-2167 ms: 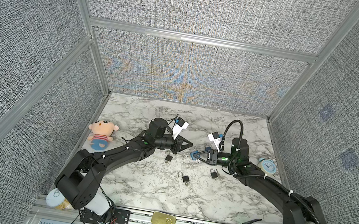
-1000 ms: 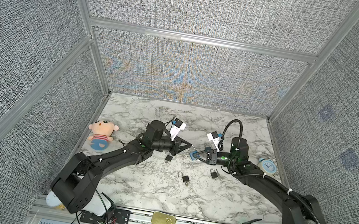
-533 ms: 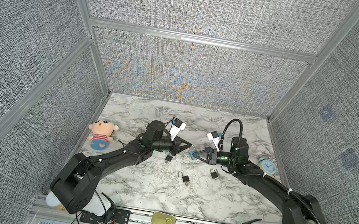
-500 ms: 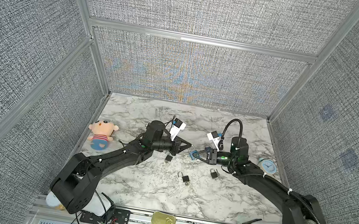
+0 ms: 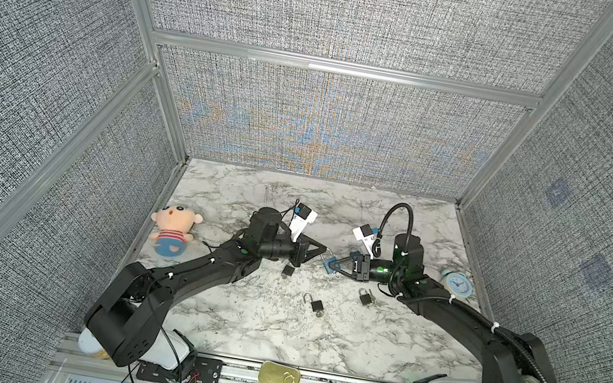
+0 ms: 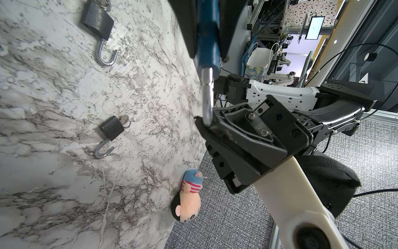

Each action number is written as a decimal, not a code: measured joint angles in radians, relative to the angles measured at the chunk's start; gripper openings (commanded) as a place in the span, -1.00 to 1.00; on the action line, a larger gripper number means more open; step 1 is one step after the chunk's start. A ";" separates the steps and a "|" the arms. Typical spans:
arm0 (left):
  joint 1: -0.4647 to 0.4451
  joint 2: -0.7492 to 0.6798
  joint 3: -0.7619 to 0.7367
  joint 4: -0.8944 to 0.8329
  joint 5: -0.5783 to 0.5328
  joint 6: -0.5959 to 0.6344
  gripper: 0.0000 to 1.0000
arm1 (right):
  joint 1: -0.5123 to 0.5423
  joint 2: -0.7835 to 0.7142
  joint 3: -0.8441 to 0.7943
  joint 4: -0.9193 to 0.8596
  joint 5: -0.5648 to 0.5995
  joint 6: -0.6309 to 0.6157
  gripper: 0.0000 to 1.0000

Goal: Lock with the key

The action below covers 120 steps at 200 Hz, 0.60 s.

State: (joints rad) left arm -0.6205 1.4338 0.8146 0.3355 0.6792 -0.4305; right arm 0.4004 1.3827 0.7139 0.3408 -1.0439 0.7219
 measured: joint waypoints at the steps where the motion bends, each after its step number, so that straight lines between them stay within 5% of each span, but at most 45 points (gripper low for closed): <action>1: 0.000 0.000 0.000 0.000 0.000 0.000 -0.99 | 0.000 0.000 0.000 0.000 0.000 0.000 -1.00; 120: -0.011 -0.002 -0.011 0.024 -0.021 -0.021 -0.99 | -0.001 0.001 0.000 -0.001 0.000 -0.003 -1.00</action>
State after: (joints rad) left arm -0.6315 1.4319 0.8040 0.3599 0.6579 -0.4519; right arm 0.3996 1.3834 0.7143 0.3397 -1.0439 0.7185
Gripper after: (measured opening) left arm 0.103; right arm 0.105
